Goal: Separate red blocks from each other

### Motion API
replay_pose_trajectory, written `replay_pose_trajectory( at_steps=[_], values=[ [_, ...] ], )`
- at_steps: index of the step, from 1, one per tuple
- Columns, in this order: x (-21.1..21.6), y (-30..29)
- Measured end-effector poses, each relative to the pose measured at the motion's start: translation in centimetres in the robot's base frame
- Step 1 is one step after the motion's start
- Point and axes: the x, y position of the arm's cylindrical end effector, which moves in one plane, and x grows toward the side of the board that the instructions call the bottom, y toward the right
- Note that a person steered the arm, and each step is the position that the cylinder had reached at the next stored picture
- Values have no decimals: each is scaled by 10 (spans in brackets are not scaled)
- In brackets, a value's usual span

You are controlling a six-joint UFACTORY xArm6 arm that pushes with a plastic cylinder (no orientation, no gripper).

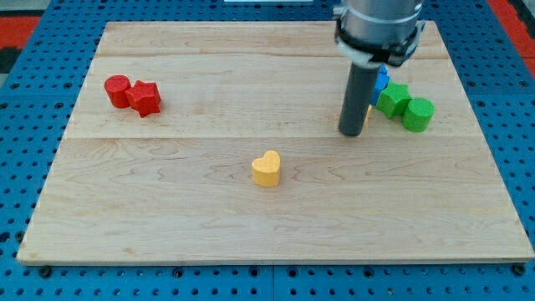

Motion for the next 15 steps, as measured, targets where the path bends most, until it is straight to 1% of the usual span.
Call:
replay_pose_trajectory(
  at_steps=[1,2,3,4,7,8,9,11,12,13,14,15],
  values=[
    [-18,-14],
    [-28,-100],
    [-73,-155],
    [-127,-176],
    [-137,-381],
    [-125,-405],
    [-114,-411],
    [-112,-428],
    [-73,-421],
    [-49,-390],
    [-35,-336],
    [-61,-327]
  ],
)
